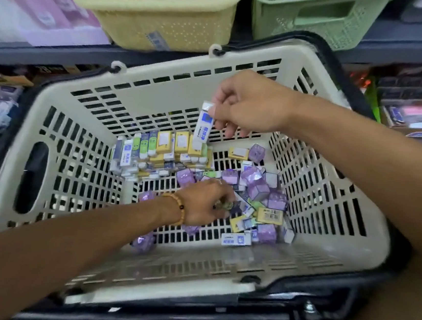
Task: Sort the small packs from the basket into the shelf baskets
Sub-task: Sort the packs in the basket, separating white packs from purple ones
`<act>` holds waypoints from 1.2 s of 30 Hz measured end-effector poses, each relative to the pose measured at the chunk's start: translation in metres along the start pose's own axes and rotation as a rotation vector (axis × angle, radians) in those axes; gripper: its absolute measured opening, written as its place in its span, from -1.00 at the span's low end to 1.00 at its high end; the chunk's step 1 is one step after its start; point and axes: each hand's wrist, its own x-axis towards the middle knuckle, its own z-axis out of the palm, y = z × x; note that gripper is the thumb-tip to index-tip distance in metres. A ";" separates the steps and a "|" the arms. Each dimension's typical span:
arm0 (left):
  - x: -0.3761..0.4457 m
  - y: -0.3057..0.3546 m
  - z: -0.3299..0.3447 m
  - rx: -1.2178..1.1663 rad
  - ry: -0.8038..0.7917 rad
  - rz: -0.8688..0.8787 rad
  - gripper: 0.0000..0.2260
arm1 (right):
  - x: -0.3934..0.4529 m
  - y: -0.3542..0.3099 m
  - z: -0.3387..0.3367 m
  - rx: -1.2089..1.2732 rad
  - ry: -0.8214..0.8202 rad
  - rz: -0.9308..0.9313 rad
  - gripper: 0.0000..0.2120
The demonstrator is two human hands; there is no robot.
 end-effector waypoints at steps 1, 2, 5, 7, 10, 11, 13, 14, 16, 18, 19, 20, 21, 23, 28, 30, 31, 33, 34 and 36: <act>0.009 0.005 0.006 0.040 0.004 0.013 -0.83 | 0.000 0.001 -0.002 0.008 0.009 -0.004 -0.87; 0.016 0.010 0.012 0.079 0.016 0.029 -0.80 | -0.001 0.001 -0.004 0.016 0.021 -0.008 -0.88; 0.022 0.016 0.027 0.173 0.045 0.083 -0.74 | -0.001 0.003 -0.010 0.029 0.046 -0.013 -0.88; 0.021 0.017 0.032 0.123 0.030 0.073 -0.67 | 0.000 0.004 -0.012 0.034 0.045 -0.005 -0.87; 0.019 0.019 0.038 -0.009 -0.071 -0.023 -0.38 | 0.002 0.002 -0.013 0.027 0.042 -0.001 -0.89; 0.020 0.020 0.038 -0.023 -0.101 -0.061 -0.29 | 0.003 0.002 -0.014 0.027 0.042 0.000 -0.89; 0.025 0.022 0.039 -0.020 -0.156 -0.114 -0.19 | 0.005 0.001 -0.013 0.035 0.040 0.001 -0.89; 0.027 0.024 0.038 -0.009 -0.181 -0.124 -0.19 | 0.006 0.000 -0.013 0.035 0.038 -0.003 -0.90; 0.031 0.027 0.037 -0.005 -0.240 -0.138 -0.23 | 0.008 -0.002 -0.013 0.028 0.039 -0.008 -0.88; 0.032 0.029 0.039 -0.039 -0.291 -0.169 -0.24 | 0.010 -0.003 -0.012 0.015 0.039 -0.013 -0.85; 0.032 0.030 0.042 -0.056 -0.312 -0.180 -0.22 | 0.010 -0.003 -0.011 0.011 0.040 -0.011 -0.84; 0.031 0.031 0.044 -0.069 -0.330 -0.185 -0.18 | 0.010 -0.002 -0.011 0.011 0.040 -0.005 -0.84; 0.031 0.033 0.045 -0.077 -0.346 -0.187 -0.14 | 0.010 -0.001 -0.011 0.013 0.039 0.001 -0.84; 0.031 0.033 0.046 -0.080 -0.367 -0.187 -0.08 | 0.008 0.003 -0.010 0.008 0.029 0.012 -0.84; 0.031 0.031 0.044 -0.177 -0.412 -0.211 -0.04 | 0.006 0.007 -0.011 -0.013 0.026 0.016 -0.85; 0.030 0.031 0.045 -0.221 -0.414 -0.225 -0.02 | 0.007 0.007 -0.011 -0.024 0.030 0.013 -0.85; 0.030 0.030 0.046 -0.231 -0.409 -0.230 -0.01 | 0.008 0.007 -0.011 -0.027 0.031 0.015 -0.84; 0.030 0.031 0.046 -0.249 -0.396 -0.239 0.00 | 0.008 0.007 -0.010 -0.027 0.034 0.017 -0.84; 0.030 0.030 0.045 -0.268 -0.387 -0.246 0.00 | 0.009 0.007 -0.010 -0.028 0.033 0.016 -0.84; 0.029 0.028 0.044 -0.319 -0.370 -0.263 -0.01 | 0.009 0.008 -0.011 -0.026 0.030 0.021 -0.83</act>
